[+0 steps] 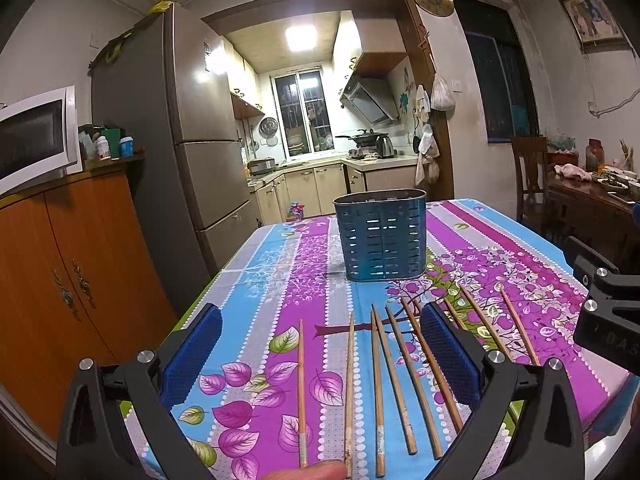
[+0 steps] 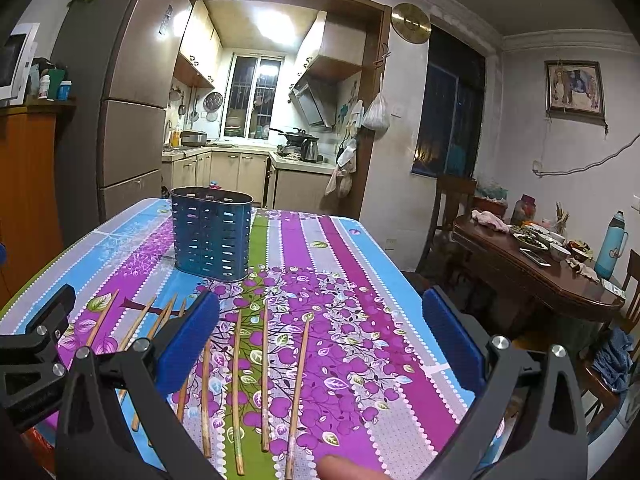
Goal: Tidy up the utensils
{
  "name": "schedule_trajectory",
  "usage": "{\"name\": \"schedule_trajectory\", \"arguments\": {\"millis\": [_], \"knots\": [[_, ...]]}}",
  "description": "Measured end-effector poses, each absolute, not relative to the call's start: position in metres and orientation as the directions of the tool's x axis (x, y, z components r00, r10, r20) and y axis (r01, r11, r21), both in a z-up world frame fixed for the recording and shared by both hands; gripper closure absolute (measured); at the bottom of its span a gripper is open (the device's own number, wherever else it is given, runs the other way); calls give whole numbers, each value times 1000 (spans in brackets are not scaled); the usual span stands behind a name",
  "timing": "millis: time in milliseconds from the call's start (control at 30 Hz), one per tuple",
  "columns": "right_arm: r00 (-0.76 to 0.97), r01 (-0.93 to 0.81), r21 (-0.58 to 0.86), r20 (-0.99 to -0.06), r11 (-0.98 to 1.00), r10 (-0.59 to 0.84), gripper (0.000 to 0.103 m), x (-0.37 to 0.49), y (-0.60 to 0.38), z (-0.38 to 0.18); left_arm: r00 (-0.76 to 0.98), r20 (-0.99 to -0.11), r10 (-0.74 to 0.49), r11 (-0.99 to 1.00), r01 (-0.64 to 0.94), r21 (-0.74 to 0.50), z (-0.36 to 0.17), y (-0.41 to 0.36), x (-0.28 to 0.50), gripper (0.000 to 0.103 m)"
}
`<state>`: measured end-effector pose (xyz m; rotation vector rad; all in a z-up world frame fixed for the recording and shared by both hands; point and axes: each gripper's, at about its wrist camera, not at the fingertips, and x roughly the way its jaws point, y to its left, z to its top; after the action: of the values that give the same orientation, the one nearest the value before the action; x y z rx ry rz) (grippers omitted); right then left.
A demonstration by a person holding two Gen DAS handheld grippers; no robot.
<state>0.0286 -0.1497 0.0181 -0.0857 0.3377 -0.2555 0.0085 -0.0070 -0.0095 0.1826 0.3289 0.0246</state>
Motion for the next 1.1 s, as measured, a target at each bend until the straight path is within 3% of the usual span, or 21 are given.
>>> {"name": "schedule_trajectory", "arguments": {"millis": [467, 800, 967, 1100], "knots": [[903, 250, -147, -321, 957, -285, 5, 33, -144, 18, 944, -324, 68, 980, -3, 197, -14, -4, 14, 4], [904, 282, -209, -270, 936, -332, 5, 31, -132, 18, 921, -385, 66, 993, -21, 120, -27, 66, 36, 4], [860, 159, -236, -444, 959, -252, 5, 33, -142, -10, 906, -422, 33, 998, -4, 69, -46, 137, 30, 4], [806, 141, -224, -540, 964, -243, 5, 24, -152, -36, 863, -502, -59, 996, 83, 26, -70, 175, 14, 4]]}}
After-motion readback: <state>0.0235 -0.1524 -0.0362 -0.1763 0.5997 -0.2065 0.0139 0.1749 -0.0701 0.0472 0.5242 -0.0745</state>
